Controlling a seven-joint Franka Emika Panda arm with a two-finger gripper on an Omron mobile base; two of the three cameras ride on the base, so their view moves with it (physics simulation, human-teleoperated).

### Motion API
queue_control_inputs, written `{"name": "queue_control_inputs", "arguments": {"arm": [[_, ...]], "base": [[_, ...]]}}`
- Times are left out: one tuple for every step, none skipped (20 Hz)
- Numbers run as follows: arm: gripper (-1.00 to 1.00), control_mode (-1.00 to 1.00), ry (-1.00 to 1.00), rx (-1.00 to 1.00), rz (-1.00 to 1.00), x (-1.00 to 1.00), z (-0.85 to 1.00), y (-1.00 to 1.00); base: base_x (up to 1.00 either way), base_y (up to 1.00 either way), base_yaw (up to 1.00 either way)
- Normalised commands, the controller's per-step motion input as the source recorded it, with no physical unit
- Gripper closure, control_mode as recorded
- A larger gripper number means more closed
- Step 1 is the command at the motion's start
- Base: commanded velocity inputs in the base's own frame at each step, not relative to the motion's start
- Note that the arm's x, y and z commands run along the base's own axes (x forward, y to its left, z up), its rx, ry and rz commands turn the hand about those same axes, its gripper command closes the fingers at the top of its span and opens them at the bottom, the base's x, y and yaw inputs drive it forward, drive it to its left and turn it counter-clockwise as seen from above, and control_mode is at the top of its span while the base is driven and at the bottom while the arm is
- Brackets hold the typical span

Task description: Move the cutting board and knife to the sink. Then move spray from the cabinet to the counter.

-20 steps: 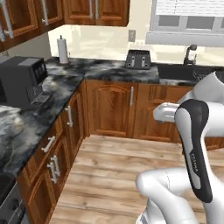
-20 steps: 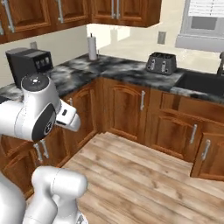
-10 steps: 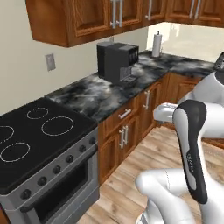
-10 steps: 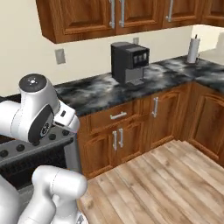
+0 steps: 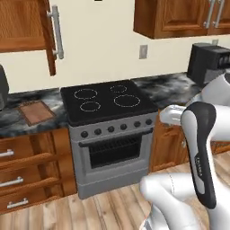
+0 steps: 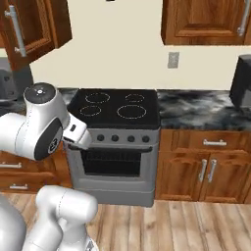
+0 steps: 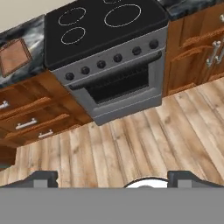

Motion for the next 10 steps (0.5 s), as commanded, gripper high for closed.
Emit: {"name": "queue_control_inputs", "arguments": {"arm": [[-1.0,1.0,0.0,0.0,0.0,0.0,0.0,0.0],[-1.0,1.0,0.0,0.0,0.0,0.0,0.0,0.0],[-1.0,1.0,0.0,0.0,0.0,0.0,0.0,0.0],[-1.0,1.0,0.0,0.0,0.0,0.0,0.0,0.0],[-1.0,1.0,0.0,0.0,0.0,0.0,0.0,0.0],[-1.0,1.0,0.0,0.0,0.0,0.0,0.0,0.0],[-1.0,1.0,0.0,0.0,0.0,0.0,0.0,0.0],[-1.0,1.0,0.0,0.0,0.0,0.0,0.0,0.0],[-1.0,1.0,0.0,0.0,0.0,0.0,0.0,0.0],[-1.0,1.0,0.0,0.0,0.0,0.0,0.0,0.0]], "base": [[-0.24,-0.02,1.0],[-0.22,-0.01,1.0],[-0.24,0.0,1.0],[-0.36,-0.03,1.0],[-0.5,-0.04,0.96],[-0.53,0.0,0.93],[-0.5,0.0,0.91],[-0.38,0.17,0.82],[-0.02,0.33,0.67],[0.0,0.53,0.43]]}}
